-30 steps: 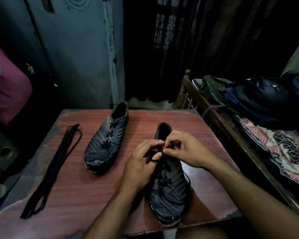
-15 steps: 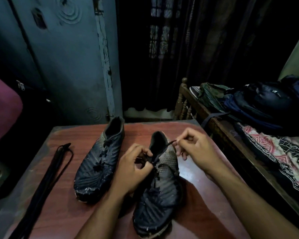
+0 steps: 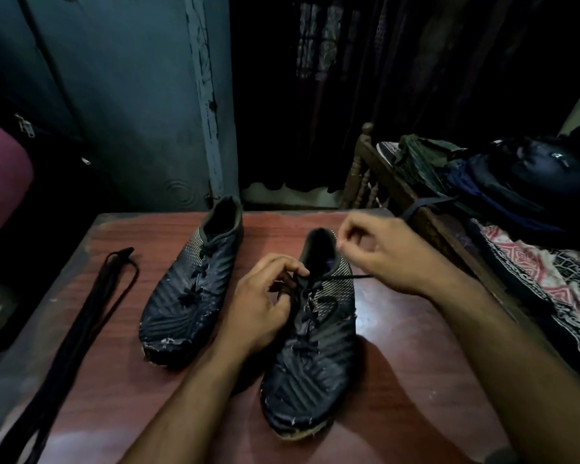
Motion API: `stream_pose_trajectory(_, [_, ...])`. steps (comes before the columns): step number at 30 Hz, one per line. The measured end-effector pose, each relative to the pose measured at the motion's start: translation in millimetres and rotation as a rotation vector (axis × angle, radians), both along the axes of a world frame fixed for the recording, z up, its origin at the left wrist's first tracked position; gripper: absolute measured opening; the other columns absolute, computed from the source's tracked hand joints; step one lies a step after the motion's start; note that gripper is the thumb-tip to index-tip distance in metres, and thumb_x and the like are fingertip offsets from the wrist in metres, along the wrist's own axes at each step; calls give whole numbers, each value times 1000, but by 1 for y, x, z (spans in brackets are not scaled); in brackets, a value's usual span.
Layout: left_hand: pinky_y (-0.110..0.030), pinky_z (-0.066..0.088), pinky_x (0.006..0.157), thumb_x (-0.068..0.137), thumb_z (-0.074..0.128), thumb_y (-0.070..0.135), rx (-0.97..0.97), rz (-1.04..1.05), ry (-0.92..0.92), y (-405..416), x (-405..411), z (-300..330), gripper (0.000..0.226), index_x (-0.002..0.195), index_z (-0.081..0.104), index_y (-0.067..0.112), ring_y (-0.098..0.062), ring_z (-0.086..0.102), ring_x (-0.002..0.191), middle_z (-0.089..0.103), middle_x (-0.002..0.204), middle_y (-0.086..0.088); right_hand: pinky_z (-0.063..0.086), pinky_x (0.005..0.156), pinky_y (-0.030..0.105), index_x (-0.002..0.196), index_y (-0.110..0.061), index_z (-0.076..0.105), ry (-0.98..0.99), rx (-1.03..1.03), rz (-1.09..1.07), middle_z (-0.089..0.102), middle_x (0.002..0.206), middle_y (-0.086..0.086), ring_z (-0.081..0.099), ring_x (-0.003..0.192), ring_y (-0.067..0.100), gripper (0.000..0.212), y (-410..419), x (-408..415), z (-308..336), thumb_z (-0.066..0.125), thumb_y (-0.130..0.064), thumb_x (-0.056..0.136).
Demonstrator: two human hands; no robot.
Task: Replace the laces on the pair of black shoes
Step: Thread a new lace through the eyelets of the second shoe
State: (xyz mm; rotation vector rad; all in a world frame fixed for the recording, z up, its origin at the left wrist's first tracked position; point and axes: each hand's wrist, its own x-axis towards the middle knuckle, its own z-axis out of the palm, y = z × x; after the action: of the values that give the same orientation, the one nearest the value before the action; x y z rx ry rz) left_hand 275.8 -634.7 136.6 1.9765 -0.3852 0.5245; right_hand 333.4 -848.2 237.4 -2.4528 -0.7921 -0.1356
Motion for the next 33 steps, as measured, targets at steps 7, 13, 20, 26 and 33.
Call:
stream_pose_trajectory(7, [-15,47,92,75,50,-17,-41,-49,43,-3,-4,5,56,107,74,21,-11,64,111,68,115,14,40,62,24,79,-22,72,267,-116,152,63,70,-2,53,63,4,24,-17,-33,19,65,-32,99])
stream_pose_trajectory(13, [-35,51,98,76,46,1,-153,-133,128,-5,-10,6,48,110,69,27,-19,65,110,69,122,9,61,80,38,78,-8,62,372,734,80,73,103,11,69,91,26,29,-7,-35,17,52,-20,102])
stream_pose_trajectory(20, [-44,55,95,80,63,5,-34,-145,63,-6,-12,4,37,104,64,34,-16,66,106,63,122,11,59,62,43,78,-12,45,493,1008,-126,49,69,5,55,61,21,33,20,-18,1,42,-23,109])
stream_pose_trajectory(26, [-34,53,91,82,69,13,68,-86,62,-3,-9,3,43,117,67,38,-9,62,99,56,115,20,19,42,25,79,-20,36,462,1050,-281,31,64,-5,24,48,9,33,29,-10,-10,36,-28,111])
stream_pose_trajectory(33, [-38,55,85,81,73,10,22,-88,-2,-6,-8,5,28,105,70,25,-12,65,92,59,110,16,23,44,23,83,-17,42,254,878,-191,37,67,-6,28,50,6,30,41,4,5,39,-29,110])
